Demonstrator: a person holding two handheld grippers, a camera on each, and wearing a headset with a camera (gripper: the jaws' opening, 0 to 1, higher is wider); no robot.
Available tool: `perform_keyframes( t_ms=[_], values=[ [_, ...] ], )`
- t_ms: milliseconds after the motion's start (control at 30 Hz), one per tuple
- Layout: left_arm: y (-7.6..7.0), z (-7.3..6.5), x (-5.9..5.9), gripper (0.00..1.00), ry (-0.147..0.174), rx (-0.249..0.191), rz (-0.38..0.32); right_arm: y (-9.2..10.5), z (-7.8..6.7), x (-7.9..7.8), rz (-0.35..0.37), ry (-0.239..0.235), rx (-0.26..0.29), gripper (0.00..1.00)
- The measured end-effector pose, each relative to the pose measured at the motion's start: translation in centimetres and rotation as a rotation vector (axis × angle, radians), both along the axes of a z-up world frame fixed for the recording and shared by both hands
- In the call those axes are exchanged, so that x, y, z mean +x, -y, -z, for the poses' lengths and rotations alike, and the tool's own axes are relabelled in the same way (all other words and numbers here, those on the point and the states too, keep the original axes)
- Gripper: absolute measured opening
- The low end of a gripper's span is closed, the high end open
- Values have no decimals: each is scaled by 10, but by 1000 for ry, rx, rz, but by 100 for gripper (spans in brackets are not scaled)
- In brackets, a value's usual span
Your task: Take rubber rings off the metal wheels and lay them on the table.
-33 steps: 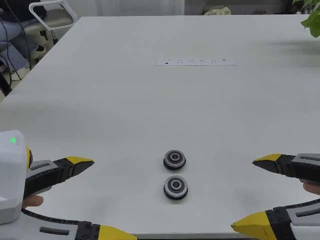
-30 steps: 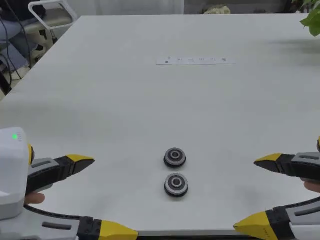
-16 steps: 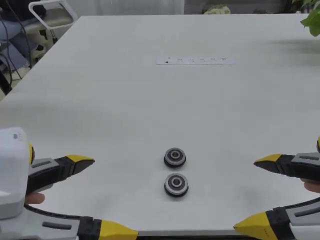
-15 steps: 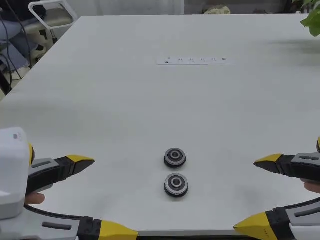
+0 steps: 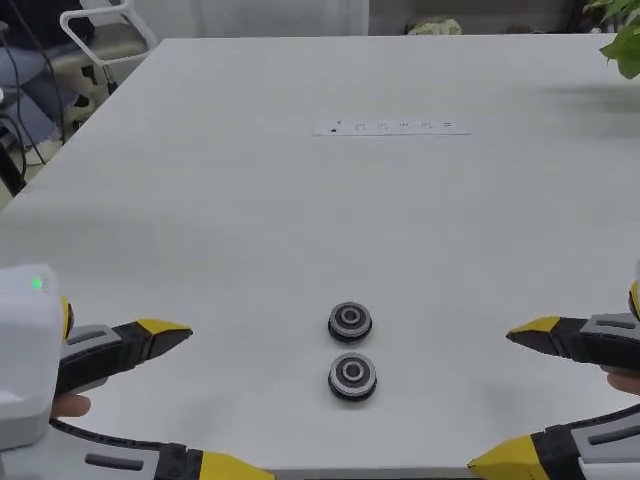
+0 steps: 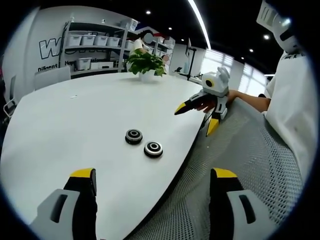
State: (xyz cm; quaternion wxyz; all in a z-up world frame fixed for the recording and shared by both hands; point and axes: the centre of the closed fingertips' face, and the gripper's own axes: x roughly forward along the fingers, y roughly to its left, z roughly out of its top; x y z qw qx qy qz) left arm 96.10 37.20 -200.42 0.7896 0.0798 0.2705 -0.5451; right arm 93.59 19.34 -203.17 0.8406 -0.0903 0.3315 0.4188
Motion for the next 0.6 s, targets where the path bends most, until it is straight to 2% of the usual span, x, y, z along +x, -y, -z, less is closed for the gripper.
perform_keyframes(
  t_ms=[267,600],
  values=[
    [1,2,-3,90,-13,10,15,1,0,0,-2,1,-2,84],
    [1,2,-3,87,-14,9,16,2,1,1,-2,0,-5,84]
  ],
)
